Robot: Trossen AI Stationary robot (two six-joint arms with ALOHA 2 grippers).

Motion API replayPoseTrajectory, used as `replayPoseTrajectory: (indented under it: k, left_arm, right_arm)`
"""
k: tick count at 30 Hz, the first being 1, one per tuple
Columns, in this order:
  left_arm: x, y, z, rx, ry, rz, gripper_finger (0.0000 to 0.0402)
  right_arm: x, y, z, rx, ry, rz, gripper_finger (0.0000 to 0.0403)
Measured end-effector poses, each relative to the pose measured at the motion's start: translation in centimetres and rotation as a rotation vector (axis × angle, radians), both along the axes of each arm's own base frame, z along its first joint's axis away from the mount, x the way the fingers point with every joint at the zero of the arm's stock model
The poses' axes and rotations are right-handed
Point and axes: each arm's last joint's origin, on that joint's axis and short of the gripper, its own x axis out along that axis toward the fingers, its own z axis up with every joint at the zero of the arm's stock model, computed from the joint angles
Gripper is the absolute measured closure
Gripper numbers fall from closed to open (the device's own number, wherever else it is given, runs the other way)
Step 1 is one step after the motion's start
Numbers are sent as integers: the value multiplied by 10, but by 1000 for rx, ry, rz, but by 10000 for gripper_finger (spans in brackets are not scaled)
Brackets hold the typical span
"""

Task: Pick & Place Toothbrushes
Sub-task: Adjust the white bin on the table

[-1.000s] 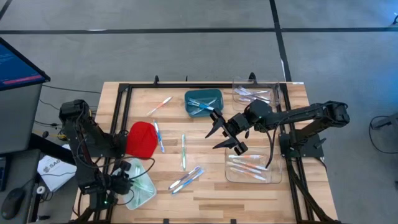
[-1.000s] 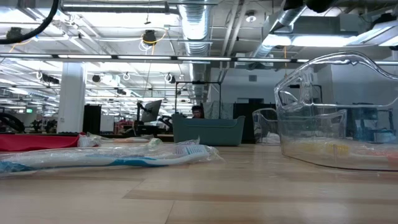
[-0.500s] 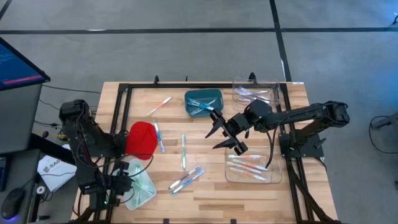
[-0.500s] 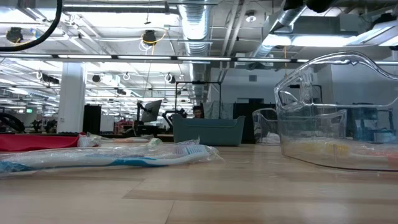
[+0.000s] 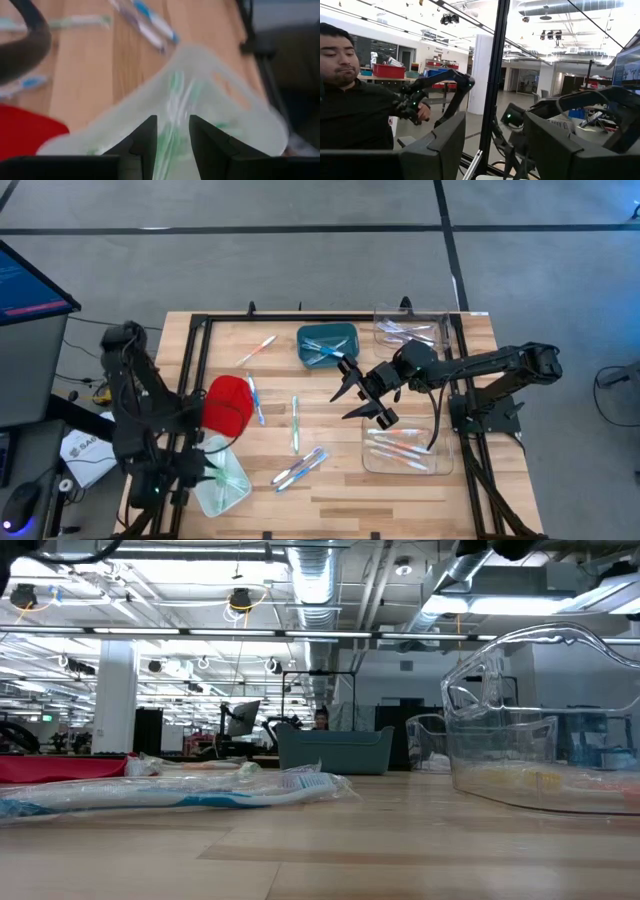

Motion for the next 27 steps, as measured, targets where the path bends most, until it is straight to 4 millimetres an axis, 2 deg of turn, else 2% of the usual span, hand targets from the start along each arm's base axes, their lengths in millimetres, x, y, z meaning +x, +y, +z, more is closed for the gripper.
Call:
replayPoseTrajectory:
  k: [6, 8, 11, 16, 21, 27]
  left_arm:
    - [5, 11, 19, -73, -228, 119, 296]
    - [12, 14, 20, -59, -243, 153, 299]
    - [30, 16, 15, -35, -167, 181, 319]
    - [71, 13, 4, -15, -93, 161, 392]
    - [98, 21, -8, -12, 6, 169, 400]
    - [120, 21, -36, -16, 201, 107, 401]
  right_arm:
    - [0, 0, 0, 0, 0, 0, 209]
    - [0, 0, 0, 0, 0, 0, 209]
    - [0, 0, 0, 0, 0, 0, 208]
    - [0, 0, 0, 0, -1, 0, 206]
    - [0, 2, 0, 0, -1, 5, 208]
    - [0, 4, 0, 0, -2, 14, 208]
